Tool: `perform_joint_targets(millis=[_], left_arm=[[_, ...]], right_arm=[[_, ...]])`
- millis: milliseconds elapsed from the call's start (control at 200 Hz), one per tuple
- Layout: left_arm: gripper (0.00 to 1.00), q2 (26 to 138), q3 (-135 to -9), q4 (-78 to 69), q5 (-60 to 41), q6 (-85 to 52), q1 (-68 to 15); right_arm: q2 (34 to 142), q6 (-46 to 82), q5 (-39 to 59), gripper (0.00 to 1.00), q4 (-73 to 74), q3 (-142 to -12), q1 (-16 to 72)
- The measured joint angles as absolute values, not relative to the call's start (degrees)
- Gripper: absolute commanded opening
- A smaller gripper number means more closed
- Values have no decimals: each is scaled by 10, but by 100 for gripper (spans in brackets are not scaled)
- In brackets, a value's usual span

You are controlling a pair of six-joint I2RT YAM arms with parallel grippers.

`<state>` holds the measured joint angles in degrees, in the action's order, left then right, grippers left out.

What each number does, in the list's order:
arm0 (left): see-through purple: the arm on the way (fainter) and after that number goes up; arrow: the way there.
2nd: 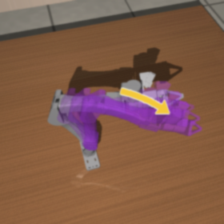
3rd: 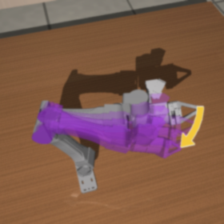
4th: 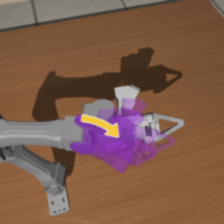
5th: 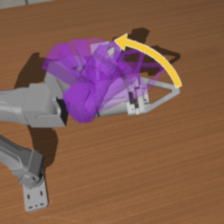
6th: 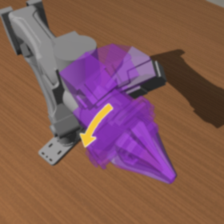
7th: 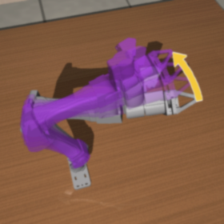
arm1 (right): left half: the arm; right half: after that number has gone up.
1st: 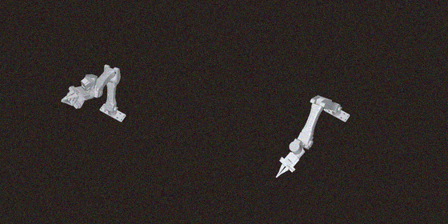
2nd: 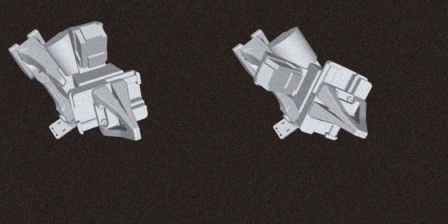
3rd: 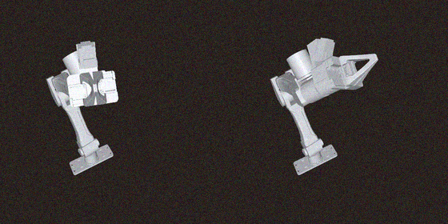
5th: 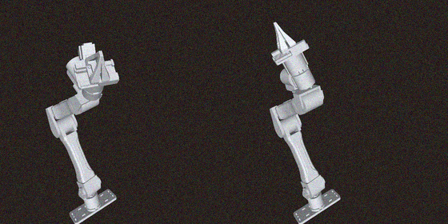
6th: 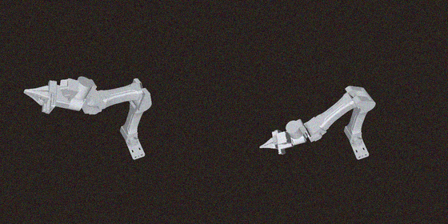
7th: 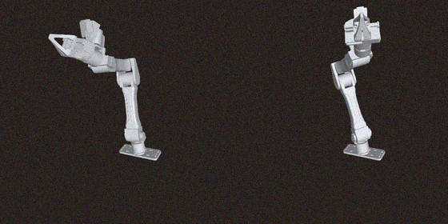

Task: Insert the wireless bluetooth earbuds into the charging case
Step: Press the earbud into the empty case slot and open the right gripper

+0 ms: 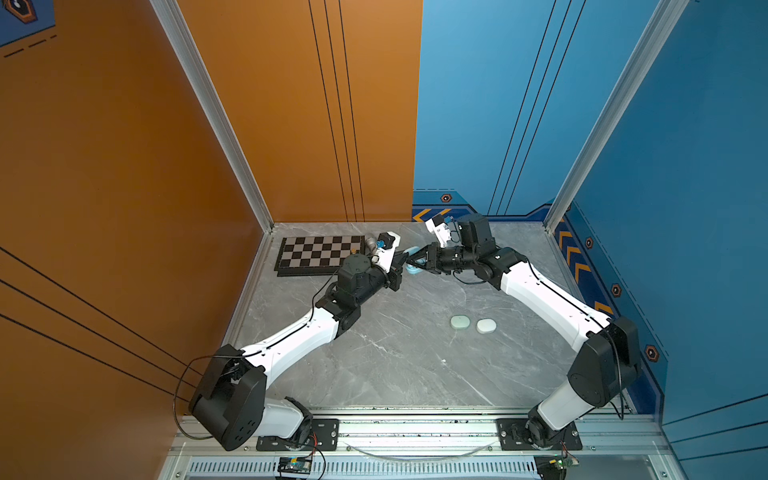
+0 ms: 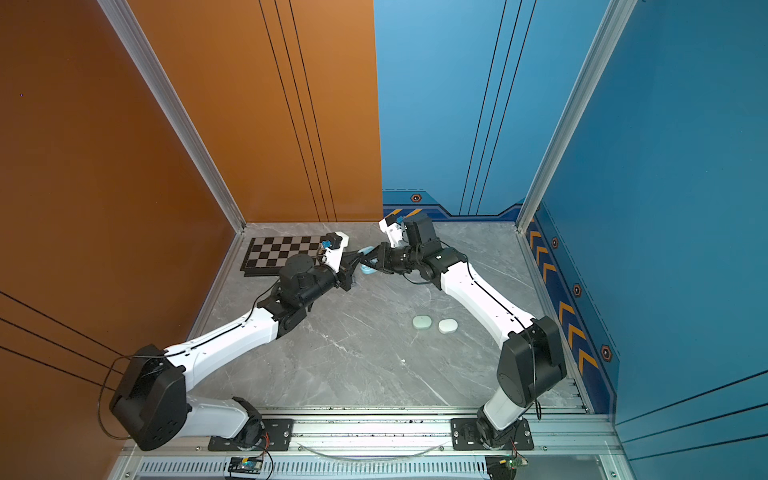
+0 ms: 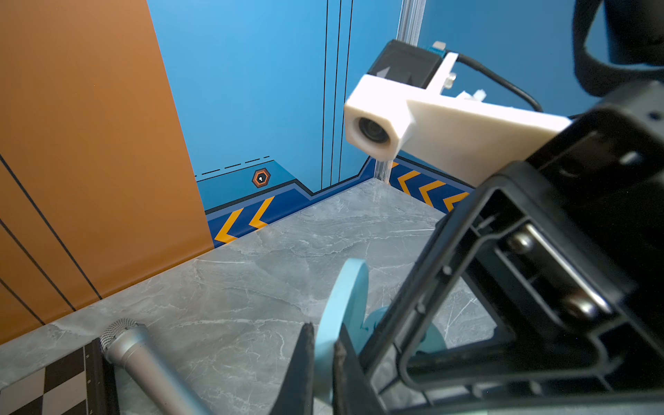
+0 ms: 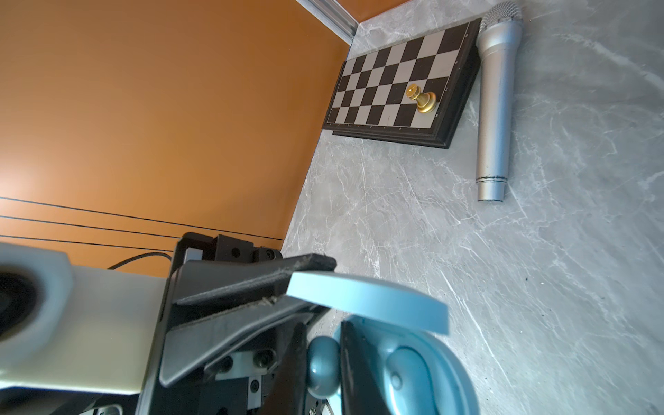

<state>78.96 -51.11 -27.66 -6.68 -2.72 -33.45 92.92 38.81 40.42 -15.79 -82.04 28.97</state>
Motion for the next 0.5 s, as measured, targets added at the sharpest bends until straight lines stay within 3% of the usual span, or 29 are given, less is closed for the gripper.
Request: perform_joint_targets(millis=[495], left_arm=[[0,790,-511,-270,-67,-27,-334]], right_arm=[[929,364,398,28,-154,-816,286]])
